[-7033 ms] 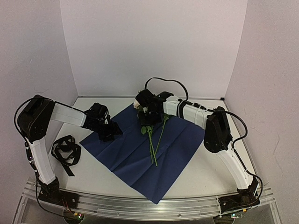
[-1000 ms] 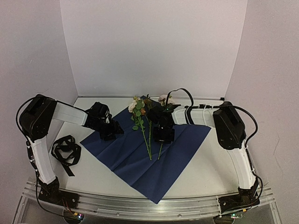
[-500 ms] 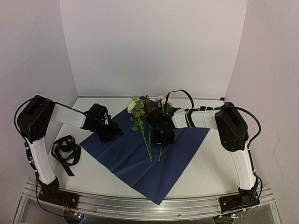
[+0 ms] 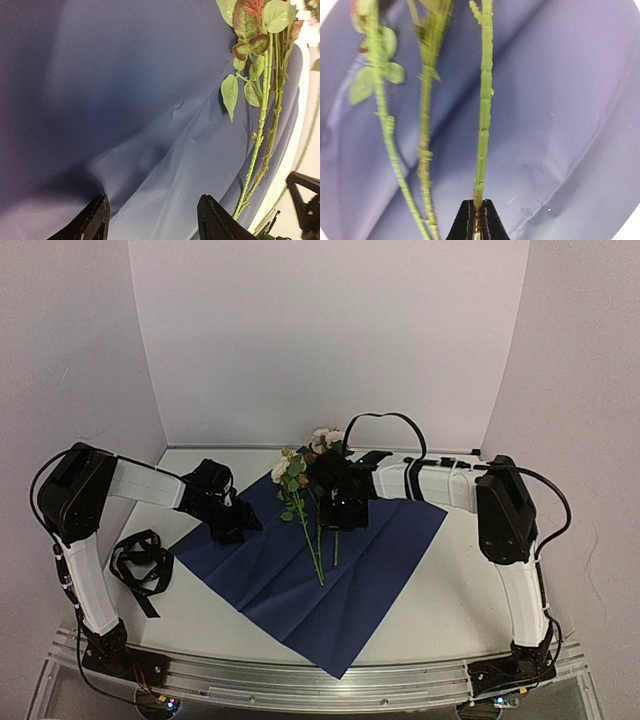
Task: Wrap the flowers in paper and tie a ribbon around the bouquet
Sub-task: Adjust the fake flower on the flattened wrapping paper, then pick up the bottom corner of the flattened wrapping paper from the center of the board, then pass from the right arm to the left
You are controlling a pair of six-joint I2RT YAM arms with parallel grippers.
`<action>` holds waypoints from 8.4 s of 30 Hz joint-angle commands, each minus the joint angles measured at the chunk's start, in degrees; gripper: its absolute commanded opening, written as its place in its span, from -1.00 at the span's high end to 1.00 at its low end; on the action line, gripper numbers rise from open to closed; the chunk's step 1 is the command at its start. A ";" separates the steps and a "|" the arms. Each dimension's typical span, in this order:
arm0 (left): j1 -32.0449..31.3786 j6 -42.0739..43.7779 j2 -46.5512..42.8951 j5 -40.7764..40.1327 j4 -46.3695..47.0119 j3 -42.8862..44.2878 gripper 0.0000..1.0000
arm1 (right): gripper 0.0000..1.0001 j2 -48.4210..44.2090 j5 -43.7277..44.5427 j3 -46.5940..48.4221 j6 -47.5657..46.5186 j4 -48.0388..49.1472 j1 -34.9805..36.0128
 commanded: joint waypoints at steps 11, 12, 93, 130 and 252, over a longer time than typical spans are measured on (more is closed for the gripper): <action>0.05 1.26 3.62 1.19 -3.41 5.44 -0.24 | 1.00 5.13 -3.26 8.47 -4.50 -2.85 1.50; 0.05 1.05 3.71 1.09 -2.35 5.04 -0.24 | 1.00 5.28 -3.12 8.28 -4.88 -2.82 1.65; -16.22 -3.01 1.58 -9.64 5.77 12.72 -0.45 | 0.12 -35.52 2.00 -47.18 -2.19 14.61 12.02; -31.33 -7.64 5.37 -6.42 8.86 9.18 -0.44 | -0.12 -26.54 12.70 -46.76 2.27 4.15 42.92; -57.87 43.70 -30.43 -35.69 22.64 -21.79 -0.26 | 1.00 -40.52 -16.85 -62.07 81.46 54.16 22.36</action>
